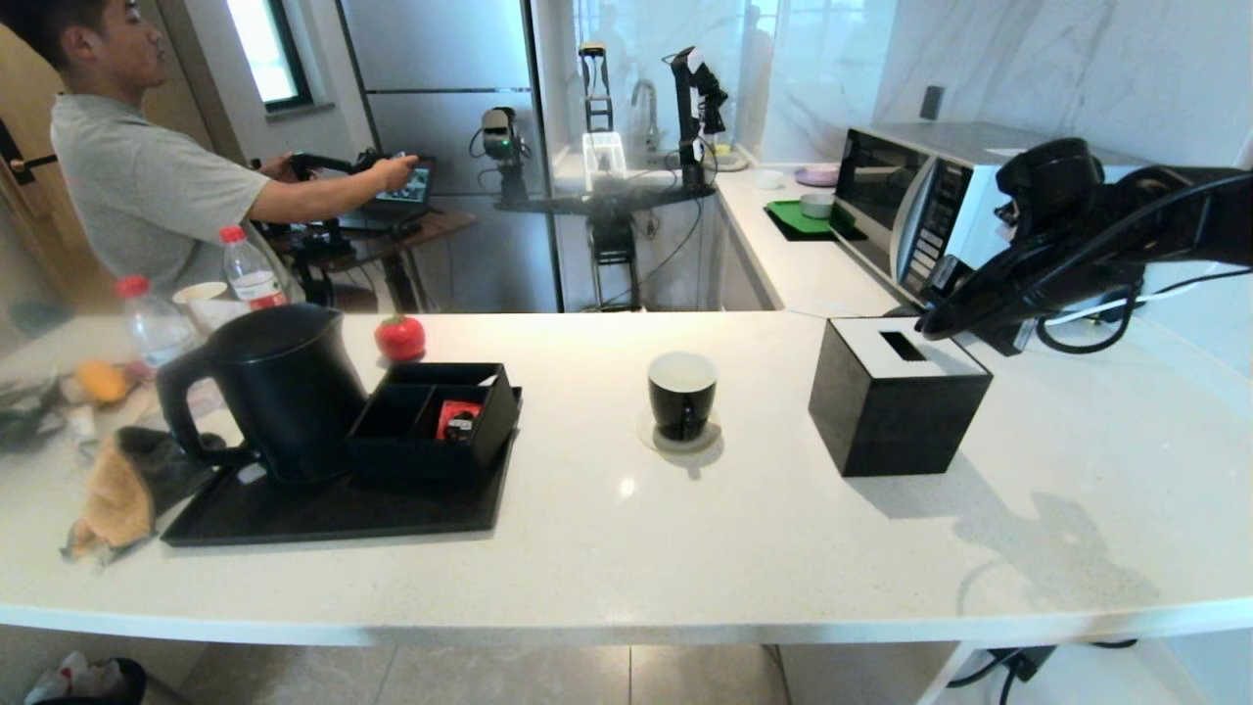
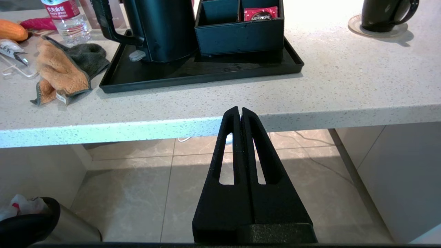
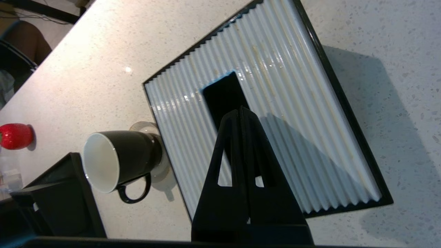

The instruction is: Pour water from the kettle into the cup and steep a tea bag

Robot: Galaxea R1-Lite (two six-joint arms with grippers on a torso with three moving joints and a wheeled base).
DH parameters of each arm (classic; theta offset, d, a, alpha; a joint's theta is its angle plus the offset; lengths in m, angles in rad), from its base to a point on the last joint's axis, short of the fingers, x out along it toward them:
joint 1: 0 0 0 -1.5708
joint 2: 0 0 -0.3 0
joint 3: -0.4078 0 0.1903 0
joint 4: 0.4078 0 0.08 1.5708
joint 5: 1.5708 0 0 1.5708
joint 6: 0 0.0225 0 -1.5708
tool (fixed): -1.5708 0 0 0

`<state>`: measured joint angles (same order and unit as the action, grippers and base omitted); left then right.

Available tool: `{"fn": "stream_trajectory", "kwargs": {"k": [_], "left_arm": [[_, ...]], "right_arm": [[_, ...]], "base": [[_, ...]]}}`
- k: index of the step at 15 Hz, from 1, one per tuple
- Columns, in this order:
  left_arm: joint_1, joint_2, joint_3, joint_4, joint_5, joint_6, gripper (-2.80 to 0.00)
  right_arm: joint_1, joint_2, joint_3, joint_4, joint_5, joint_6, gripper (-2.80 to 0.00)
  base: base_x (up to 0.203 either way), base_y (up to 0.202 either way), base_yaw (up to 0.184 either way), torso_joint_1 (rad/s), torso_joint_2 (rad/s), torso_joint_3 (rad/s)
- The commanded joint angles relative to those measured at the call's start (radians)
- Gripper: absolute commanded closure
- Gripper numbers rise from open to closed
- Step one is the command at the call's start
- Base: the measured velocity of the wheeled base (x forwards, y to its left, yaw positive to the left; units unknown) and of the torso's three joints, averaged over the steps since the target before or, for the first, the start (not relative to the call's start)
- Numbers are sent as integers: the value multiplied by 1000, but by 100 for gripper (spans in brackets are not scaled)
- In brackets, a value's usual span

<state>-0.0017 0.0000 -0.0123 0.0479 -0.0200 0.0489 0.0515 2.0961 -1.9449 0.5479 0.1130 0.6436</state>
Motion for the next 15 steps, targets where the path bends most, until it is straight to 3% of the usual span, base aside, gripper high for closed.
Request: {"fn": "stream_trajectory", "kwargs": {"k": [1,5,9,13,15], "left_arm": [[0,0,0,0,0,1,0],[0,0,0,0,0,0,0],[0,0,0,0,0,0,0],[0,0,0,0,0,0,0],[0,0,0,0,0,0,0]], "right_arm": [[-1,-53,2,5,1,2,0],[1,-158,21,12,-1,-50,0],[2,-358,188,-21,-24,-213,0],[1,-632,552,-188,-70,-389,0],[1,-827,823,-284,-75,-478,0]], "base": [[0,0,0,0,0,0],[0,0,0,0,0,0],[0,0,0,0,0,0],[0,0,0,0,0,0],[0,0,0,0,0,0]]}}
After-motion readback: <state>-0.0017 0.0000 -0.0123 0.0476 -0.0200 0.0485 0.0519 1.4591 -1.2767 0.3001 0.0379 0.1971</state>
